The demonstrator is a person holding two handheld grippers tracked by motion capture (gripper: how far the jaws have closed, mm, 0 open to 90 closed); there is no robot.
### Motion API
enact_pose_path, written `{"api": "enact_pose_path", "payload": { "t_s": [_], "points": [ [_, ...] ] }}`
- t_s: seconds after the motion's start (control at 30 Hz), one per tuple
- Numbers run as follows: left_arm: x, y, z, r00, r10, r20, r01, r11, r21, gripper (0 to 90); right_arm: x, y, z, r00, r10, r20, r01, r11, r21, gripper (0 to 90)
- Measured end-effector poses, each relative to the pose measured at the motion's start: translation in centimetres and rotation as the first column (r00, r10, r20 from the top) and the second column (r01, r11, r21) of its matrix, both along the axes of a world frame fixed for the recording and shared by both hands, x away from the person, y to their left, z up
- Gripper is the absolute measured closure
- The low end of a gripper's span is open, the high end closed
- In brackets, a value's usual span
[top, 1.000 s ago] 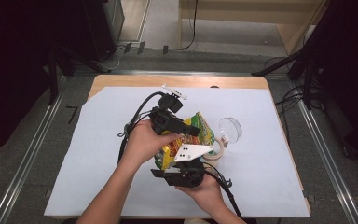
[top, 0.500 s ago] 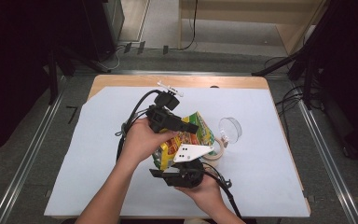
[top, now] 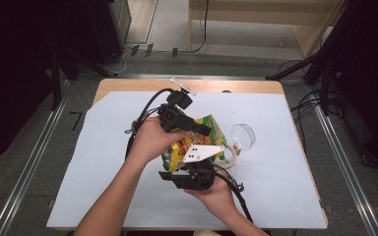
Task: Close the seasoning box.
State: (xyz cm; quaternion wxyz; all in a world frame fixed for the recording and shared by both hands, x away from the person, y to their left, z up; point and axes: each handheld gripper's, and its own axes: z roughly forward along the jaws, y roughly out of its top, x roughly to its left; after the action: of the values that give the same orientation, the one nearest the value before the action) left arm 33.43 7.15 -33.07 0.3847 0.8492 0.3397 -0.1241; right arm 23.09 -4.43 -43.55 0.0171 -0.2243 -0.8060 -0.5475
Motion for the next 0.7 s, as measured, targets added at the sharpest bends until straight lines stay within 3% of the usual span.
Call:
{"api": "enact_pose_path", "payload": {
  "t_s": [0.1,0.7],
  "points": [
    [-0.06,-0.09,-0.19,1.0000,-0.009,0.003,0.009,0.9998,0.016,70.5,-0.26,0.09,-0.21,1.0000,0.003,-0.009,-0.003,1.000,0.000,69.3],
    [-0.33,-0.15,-0.38,0.9999,0.007,0.014,-0.007,1.0000,0.002,70.7,-0.33,-0.07,-0.45,1.0000,0.000,-0.002,0.000,1.000,-0.002,69.4]
  ]
}}
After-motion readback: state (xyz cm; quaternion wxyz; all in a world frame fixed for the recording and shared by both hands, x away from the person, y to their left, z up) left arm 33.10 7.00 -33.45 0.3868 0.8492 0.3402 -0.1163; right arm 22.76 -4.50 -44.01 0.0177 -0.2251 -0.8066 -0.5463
